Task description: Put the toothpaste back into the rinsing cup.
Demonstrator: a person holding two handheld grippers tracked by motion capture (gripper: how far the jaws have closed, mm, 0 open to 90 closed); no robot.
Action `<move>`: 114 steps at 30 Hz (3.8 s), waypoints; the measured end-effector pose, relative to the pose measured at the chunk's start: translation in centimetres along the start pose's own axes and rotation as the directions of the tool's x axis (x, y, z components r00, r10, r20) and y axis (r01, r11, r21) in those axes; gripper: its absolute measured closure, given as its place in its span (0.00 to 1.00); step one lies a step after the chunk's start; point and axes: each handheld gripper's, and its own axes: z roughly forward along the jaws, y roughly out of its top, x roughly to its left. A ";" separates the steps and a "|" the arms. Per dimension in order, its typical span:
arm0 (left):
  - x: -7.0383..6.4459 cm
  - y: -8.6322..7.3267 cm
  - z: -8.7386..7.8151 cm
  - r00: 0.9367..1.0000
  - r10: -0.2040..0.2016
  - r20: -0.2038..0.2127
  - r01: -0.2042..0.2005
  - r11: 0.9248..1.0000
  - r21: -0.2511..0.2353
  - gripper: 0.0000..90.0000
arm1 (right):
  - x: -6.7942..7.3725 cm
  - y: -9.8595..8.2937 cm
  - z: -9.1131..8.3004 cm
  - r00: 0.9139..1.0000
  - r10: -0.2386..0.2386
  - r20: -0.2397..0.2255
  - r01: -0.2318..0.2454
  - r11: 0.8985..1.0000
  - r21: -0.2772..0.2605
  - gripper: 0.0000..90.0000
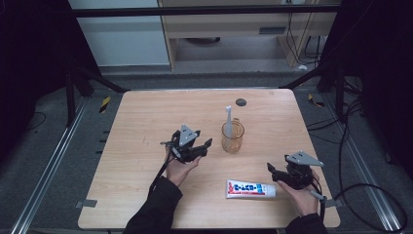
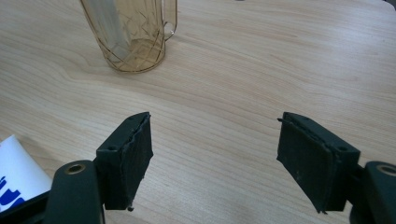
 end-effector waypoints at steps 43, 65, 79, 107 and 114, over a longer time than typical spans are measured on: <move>6.3 -10.5 -13.9 0.971 -0.007 -0.239 0.065 0.969 0.239 0.57 | 4.8 0.6 -1.6 0.954 -0.069 -0.291 0.101 0.990 0.098 1.00; 7.1 -10.7 -14.0 0.957 -0.028 -0.287 0.094 0.971 0.219 0.55 | 9.5 -0.9 0.0 0.887 -0.111 -0.448 0.200 0.968 0.155 1.00; 7.3 -10.7 -14.0 0.958 -0.042 -0.283 0.106 0.970 0.217 0.55 | 10.6 -1.2 0.9 0.887 -0.142 -0.440 0.244 0.952 0.185 1.00; 7.3 -10.7 -13.9 0.959 -0.037 -0.281 0.100 0.972 0.214 0.54 | 10.3 0.4 3.3 0.940 -0.109 -0.325 0.180 0.964 0.197 1.00; 7.3 -10.7 -13.8 0.959 -0.038 -0.282 0.101 0.972 0.213 0.54 | 9.9 0.7 3.5 0.955 -0.092 -0.281 0.151 0.969 0.198 1.00</move>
